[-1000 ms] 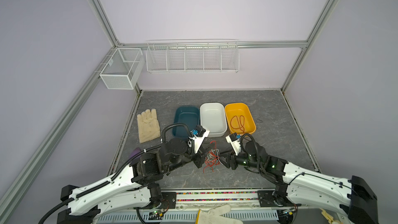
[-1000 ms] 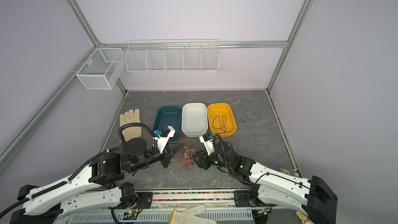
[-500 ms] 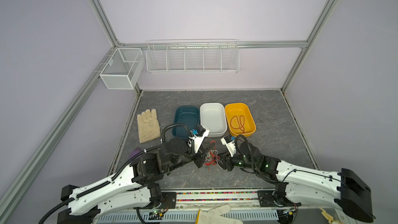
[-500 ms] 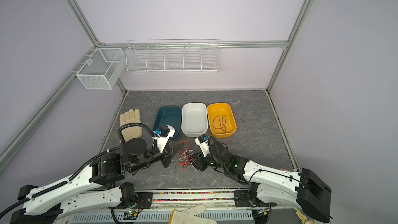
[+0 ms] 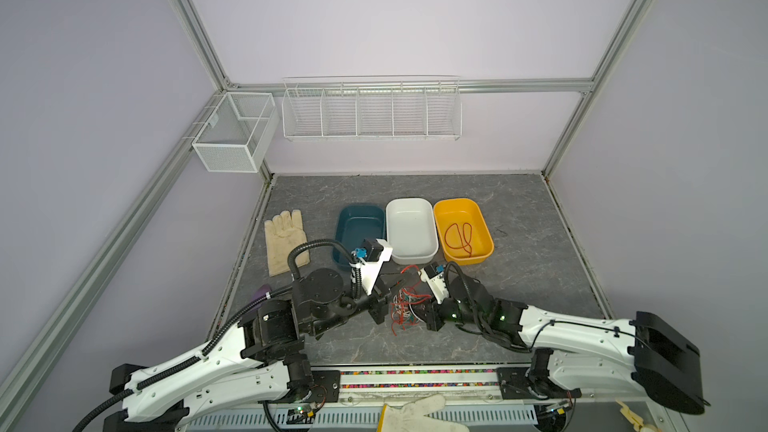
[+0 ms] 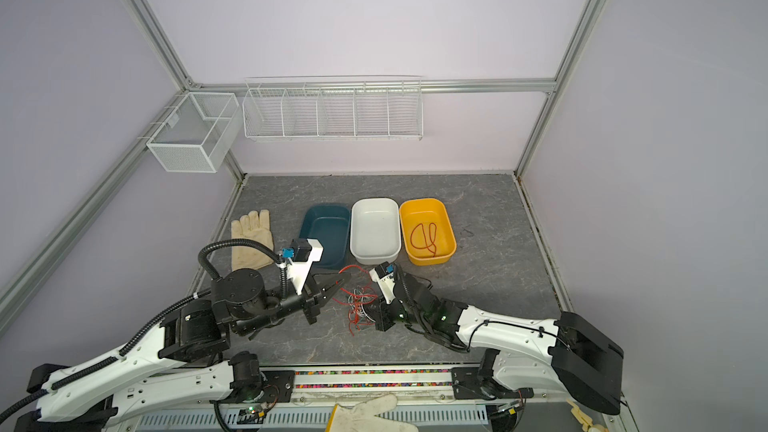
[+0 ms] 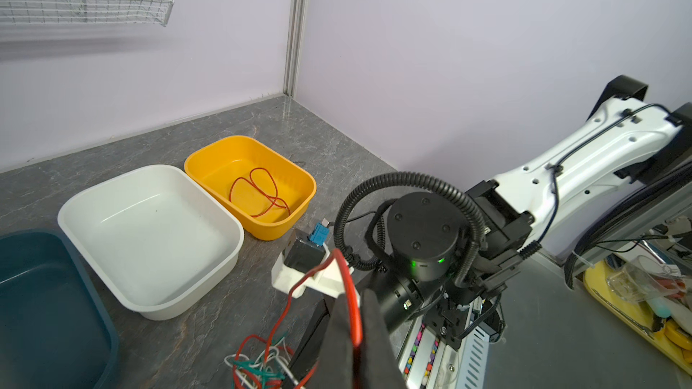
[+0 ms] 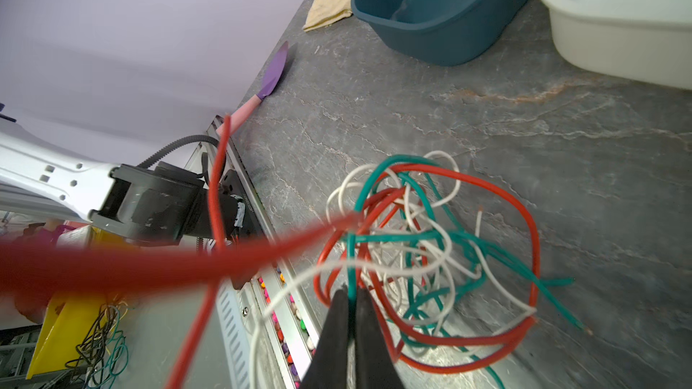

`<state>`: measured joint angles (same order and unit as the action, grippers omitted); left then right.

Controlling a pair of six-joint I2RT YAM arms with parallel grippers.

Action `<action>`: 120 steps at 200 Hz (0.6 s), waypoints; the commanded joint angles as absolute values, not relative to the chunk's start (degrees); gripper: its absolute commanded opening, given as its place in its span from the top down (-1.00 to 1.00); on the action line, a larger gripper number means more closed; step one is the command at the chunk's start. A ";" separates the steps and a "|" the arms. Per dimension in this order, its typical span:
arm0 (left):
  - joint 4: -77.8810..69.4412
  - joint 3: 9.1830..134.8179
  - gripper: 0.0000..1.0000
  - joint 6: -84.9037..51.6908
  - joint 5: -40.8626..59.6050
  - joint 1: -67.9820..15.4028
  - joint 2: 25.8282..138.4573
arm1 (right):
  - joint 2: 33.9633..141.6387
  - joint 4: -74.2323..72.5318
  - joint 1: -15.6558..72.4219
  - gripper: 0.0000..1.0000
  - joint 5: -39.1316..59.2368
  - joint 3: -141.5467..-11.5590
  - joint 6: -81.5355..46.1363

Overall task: Untangle the cables
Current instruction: 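Lift the red wire toward the yellow tub while the right gripper draws back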

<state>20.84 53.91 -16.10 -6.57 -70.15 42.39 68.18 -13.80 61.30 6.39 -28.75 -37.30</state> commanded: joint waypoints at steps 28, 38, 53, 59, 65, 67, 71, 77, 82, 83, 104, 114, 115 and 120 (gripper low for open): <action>21.06 60.74 1.00 -16.26 -9.90 -70.19 39.47 | 69.78 -14.69 61.70 0.86 3.54 -28.42 -37.57; 22.48 62.09 1.00 -15.65 -11.23 -70.14 39.22 | 69.66 -14.07 61.66 0.86 2.90 -28.29 -37.42; 24.76 63.42 1.00 -14.75 -13.01 -70.18 39.02 | 68.98 -12.00 61.63 0.83 1.28 -28.80 -36.83; 25.46 63.67 1.00 -14.47 -13.56 -70.19 39.07 | 68.39 -10.28 61.66 0.79 0.48 -29.34 -36.39; 26.15 63.87 1.00 -14.38 -14.22 -70.17 39.19 | 67.53 -8.43 61.70 0.76 -0.34 -29.84 -35.89; 26.34 63.89 1.00 -14.34 -14.41 -70.19 39.26 | 67.29 -7.75 61.68 0.75 -0.72 -30.05 -35.76; 26.79 63.98 1.00 -14.28 -14.64 -70.14 39.43 | 66.60 -6.66 61.65 0.72 -1.30 -30.33 -35.32; 27.42 64.19 1.00 -14.09 -14.84 -70.15 39.71 | 65.39 -5.09 61.68 0.66 -2.16 -30.74 -34.84; 27.90 64.44 1.00 -13.90 -14.85 -70.18 40.07 | 64.27 -3.74 61.70 0.59 -3.03 -31.02 -34.45; 28.01 64.48 1.00 -13.94 -14.90 -70.16 40.16 | 64.08 -3.50 61.70 0.56 -3.23 -31.11 -34.36; 29.27 65.38 1.00 -13.17 -15.03 -70.16 41.48 | 59.70 4.29 61.52 0.26 -9.05 -33.25 -33.24; 29.22 65.39 1.00 -12.84 -15.18 -70.14 41.83 | 58.29 8.85 61.40 0.13 -12.62 -34.63 -32.97; 29.20 65.35 1.00 -12.79 -15.19 -70.14 41.83 | 58.19 9.30 61.42 0.13 -12.99 -34.81 -32.96; 29.19 65.47 1.00 -12.67 -15.29 -70.14 41.98 | 57.74 11.82 61.39 0.08 -14.93 -35.61 -33.07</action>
<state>26.39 64.31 -14.09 -13.78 -70.15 40.95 60.97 0.03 61.34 -4.93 -31.75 -34.59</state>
